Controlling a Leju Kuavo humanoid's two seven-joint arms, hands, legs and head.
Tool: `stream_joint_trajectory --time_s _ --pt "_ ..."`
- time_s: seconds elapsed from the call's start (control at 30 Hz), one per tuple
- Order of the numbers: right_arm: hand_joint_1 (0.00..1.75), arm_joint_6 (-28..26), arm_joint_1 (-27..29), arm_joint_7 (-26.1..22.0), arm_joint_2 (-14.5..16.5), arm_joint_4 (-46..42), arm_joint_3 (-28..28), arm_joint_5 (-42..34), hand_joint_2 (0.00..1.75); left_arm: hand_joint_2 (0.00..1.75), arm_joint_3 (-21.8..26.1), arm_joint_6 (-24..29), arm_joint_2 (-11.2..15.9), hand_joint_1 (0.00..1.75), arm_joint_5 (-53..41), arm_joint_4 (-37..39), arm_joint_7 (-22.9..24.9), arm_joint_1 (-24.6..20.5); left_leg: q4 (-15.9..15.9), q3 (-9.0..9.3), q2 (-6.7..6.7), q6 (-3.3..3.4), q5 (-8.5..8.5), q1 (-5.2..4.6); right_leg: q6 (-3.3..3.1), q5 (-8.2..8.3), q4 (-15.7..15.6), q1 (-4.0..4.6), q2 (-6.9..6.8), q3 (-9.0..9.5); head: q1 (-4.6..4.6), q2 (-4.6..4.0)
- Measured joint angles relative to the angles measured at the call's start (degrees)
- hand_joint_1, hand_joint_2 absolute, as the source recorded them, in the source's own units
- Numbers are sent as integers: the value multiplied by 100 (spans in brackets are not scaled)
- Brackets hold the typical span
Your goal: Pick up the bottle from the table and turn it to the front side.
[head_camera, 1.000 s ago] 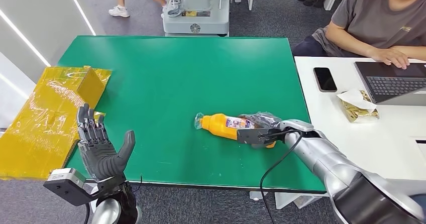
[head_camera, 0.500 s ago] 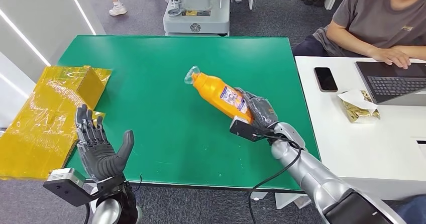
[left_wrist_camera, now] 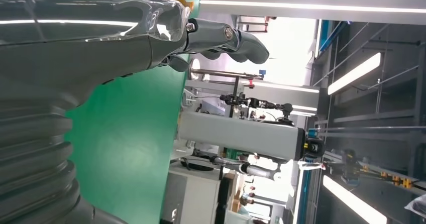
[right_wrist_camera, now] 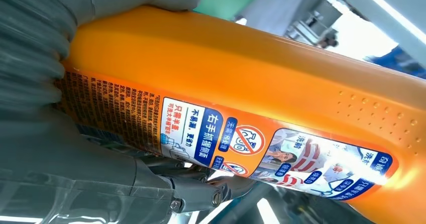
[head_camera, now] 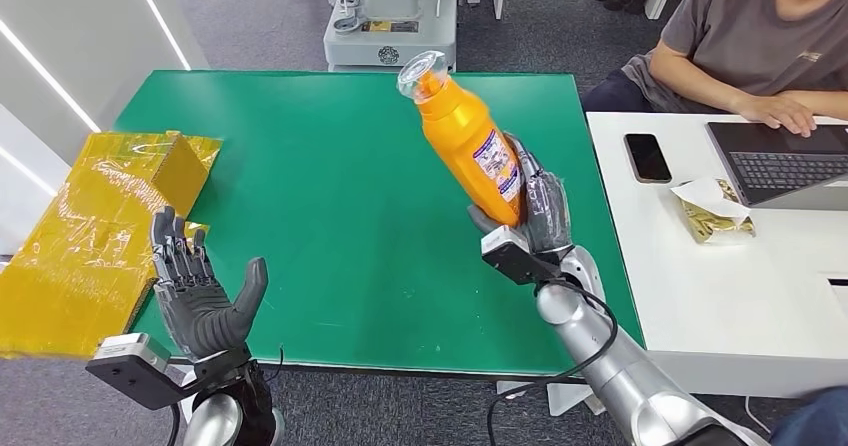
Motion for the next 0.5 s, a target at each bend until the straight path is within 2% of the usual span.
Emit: stream_joint_trajectory --time_s 0.17,0.5 --pt "175 -74 197 -131 0 -362 59 58 175 175 0 -178 -1 0 24 -2 0 0 -2 0 0 0 0 1 0 0 0 0 0 -1 1 0" --pt "175 157 364 -118 0 -562 329 90 175 175 -4 -212 -3 0 2 1 1 -15 -2 0 0 0 0 -1 0 0 0 0 0 -1 1 0"
